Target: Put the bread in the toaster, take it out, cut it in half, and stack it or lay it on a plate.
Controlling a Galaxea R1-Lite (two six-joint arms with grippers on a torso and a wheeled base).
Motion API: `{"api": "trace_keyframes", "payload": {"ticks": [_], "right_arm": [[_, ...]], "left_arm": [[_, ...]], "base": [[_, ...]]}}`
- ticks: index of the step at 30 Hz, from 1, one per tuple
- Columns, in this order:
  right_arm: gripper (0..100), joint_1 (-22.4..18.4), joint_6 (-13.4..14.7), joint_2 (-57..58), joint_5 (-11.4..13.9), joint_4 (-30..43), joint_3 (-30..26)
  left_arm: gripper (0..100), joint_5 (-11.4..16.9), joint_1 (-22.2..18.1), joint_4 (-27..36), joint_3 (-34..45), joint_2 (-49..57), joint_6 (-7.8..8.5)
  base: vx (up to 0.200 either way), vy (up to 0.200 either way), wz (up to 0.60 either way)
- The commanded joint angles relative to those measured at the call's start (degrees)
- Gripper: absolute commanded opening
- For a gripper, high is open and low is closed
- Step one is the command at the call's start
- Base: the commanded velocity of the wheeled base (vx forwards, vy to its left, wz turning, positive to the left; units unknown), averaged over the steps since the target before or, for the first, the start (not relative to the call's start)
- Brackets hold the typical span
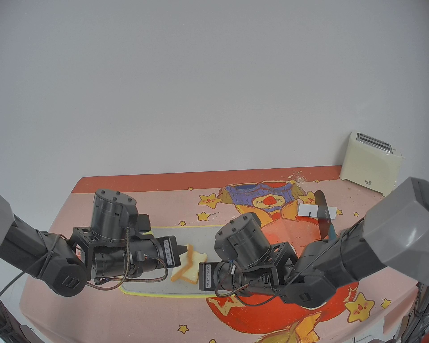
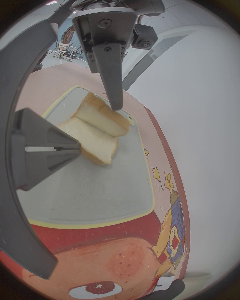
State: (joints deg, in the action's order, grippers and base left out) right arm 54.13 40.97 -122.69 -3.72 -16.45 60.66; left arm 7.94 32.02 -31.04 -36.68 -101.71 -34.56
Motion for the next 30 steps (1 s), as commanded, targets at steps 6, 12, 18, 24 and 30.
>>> {"api": "trace_keyframes", "payload": {"ticks": [6,12,18,24,30], "right_arm": [[0,-0.69,-0.19,0.69,-0.24,0.1,-0.98],[0,-2.09,-1.51,5.35,-0.15,0.1,-3.18],[0,-2.71,-1.86,6.76,-0.06,0.01,-3.44],[100,-2.18,-1.95,6.93,0.03,-0.08,-4.06],[100,-2.36,-1.6,6.58,0.29,-3.42,-4.15]], "left_arm": [[0,-0.11,1.02,-3.15,0.29,-1.83,-1.91],[0,-0.03,0.32,-3.06,1.7,4.06,-2.0],[0,-0.03,-2.76,-2.62,5.04,8.01,-1.3],[0,-0.2,-3.72,-2.54,5.83,7.75,-1.3],[0,0.41,-7.24,-2.54,6.54,7.58,-1.91]], "base": [[0.0,0.0,0.0],[0.0,0.0,0.0],[0.0,0.0,0.0],[0.0,0.0,0.0],[0.0,0.0,0.0]]}}
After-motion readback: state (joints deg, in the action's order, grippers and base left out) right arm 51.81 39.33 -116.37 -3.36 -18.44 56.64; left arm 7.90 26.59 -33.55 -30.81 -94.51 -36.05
